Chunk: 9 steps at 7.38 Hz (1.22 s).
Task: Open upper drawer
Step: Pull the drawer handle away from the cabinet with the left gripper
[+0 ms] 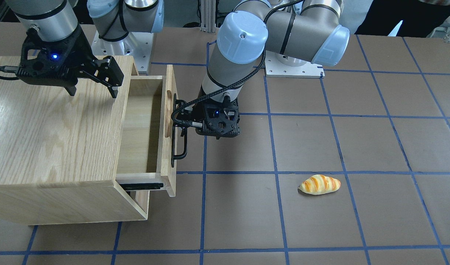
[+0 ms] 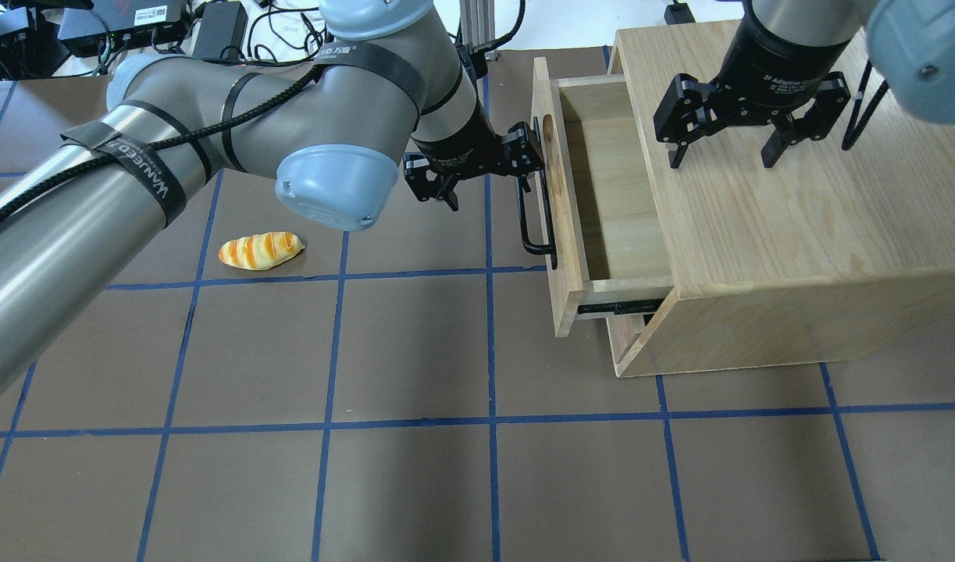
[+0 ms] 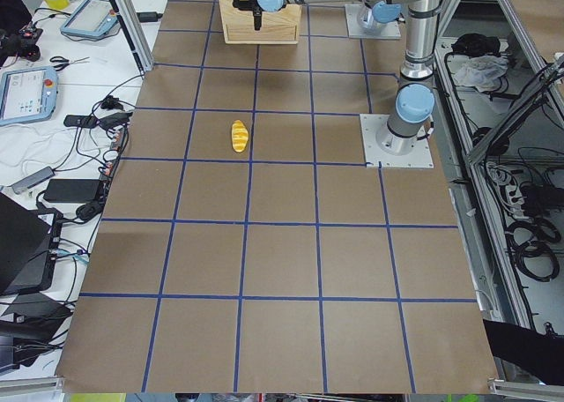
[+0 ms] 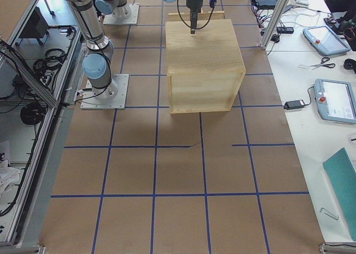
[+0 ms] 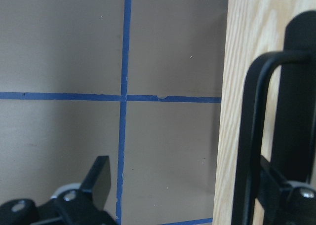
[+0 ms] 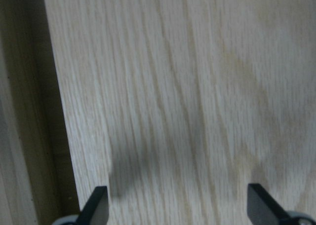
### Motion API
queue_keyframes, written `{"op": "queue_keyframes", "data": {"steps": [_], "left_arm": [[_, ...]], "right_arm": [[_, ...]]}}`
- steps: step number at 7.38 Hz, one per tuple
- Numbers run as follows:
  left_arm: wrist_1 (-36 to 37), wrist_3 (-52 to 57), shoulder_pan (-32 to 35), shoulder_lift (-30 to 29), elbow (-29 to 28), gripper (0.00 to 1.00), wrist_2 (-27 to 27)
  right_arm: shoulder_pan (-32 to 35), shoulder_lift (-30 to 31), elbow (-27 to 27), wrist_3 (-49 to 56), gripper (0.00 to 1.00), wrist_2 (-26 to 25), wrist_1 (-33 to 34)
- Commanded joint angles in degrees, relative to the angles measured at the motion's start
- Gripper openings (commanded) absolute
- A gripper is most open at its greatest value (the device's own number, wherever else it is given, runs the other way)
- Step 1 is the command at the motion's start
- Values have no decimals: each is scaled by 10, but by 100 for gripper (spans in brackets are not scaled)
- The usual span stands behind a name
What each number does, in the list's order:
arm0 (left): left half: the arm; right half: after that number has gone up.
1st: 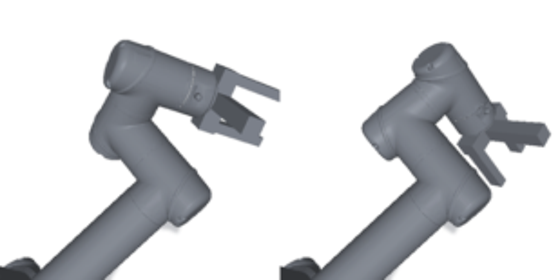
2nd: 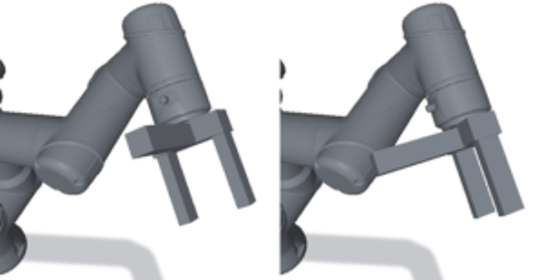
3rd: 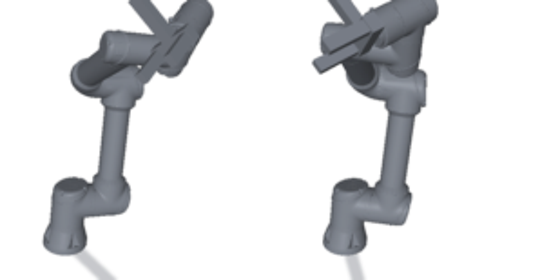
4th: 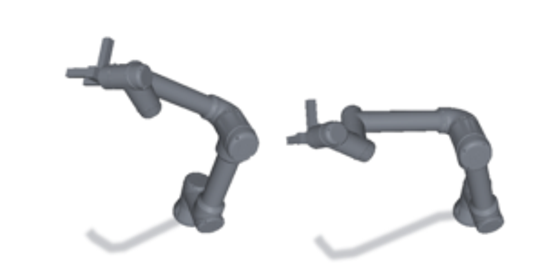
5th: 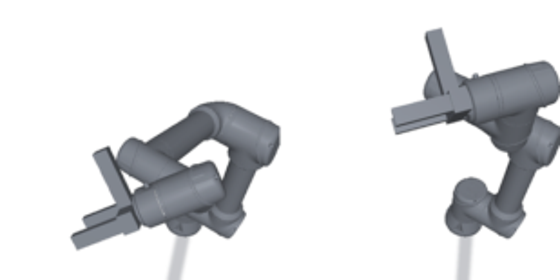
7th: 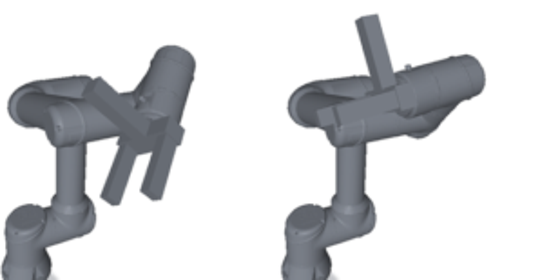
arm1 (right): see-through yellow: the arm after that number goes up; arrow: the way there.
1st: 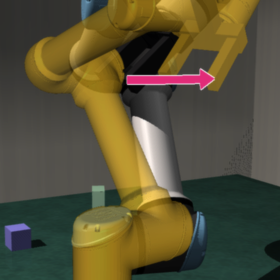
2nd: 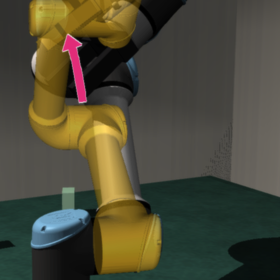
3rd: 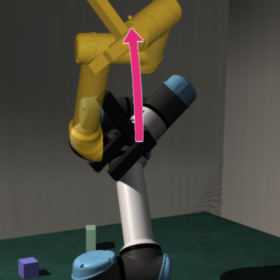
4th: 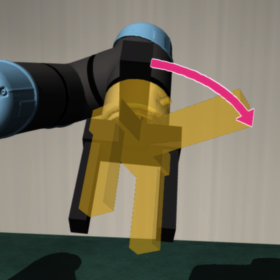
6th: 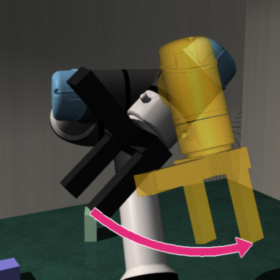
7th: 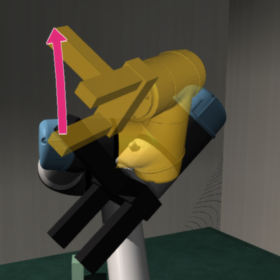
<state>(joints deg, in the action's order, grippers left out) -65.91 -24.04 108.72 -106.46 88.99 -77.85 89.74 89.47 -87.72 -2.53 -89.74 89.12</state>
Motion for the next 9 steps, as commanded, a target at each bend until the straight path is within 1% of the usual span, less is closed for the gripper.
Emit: {"op": "queue_keyframes", "data": {"steps": [1, 3, 4, 9], "left_arm": [[-5, 14, -14, 0, 3, 100, -10], [-9, 21, -22, 3, 0, 100, -11], [-23, 35, -32, 7, 0, 100, -11], [-28, 57, -50, 17, 5, 100, -13]], "right_arm": [[0, 0, 0, 0, 100, 1, 0], [0, 0, 0, 0, 100, 0, 0], [0, 0, 0, 0, 100, 0, 1], [0, 0, 0, 0, 100, 0, 1]]}}
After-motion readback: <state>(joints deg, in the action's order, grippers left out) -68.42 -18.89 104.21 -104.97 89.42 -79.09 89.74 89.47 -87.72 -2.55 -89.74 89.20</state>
